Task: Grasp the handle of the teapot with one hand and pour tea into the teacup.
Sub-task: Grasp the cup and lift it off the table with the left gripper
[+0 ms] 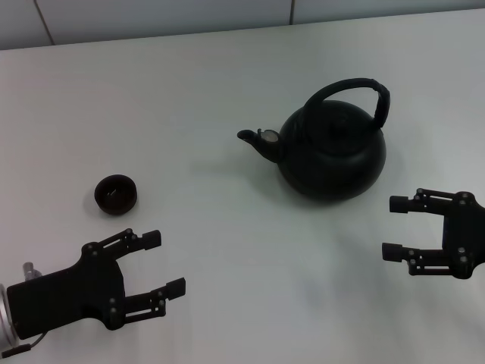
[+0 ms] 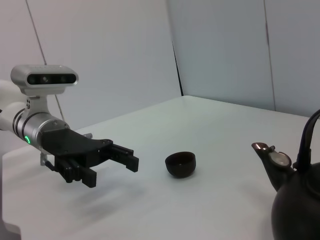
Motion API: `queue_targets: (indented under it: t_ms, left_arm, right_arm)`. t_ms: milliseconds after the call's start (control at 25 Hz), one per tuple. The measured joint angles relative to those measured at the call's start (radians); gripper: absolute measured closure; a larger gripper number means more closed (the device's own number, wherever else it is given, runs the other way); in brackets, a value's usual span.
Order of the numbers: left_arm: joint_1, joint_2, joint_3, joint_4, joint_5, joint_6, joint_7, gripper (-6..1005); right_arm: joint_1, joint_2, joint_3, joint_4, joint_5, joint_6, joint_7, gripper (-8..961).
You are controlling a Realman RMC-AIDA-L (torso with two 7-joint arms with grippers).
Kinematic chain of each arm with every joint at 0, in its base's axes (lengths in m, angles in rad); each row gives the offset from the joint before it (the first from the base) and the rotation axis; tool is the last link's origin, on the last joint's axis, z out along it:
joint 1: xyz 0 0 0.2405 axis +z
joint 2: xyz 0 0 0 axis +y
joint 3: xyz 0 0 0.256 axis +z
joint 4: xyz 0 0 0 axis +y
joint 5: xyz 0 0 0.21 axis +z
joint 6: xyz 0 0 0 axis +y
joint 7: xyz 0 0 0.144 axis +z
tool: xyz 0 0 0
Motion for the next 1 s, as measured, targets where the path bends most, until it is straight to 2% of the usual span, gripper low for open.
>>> queue_targets:
  t_ms: [1000]
  left_arm:
    - [0.000,-0.001,0.000,0.002,-0.004,0.002,0.000,166]
  right_arm:
    - [0.001,0.000,0.000,-0.002,-0.002,-0.002,0.000,166]
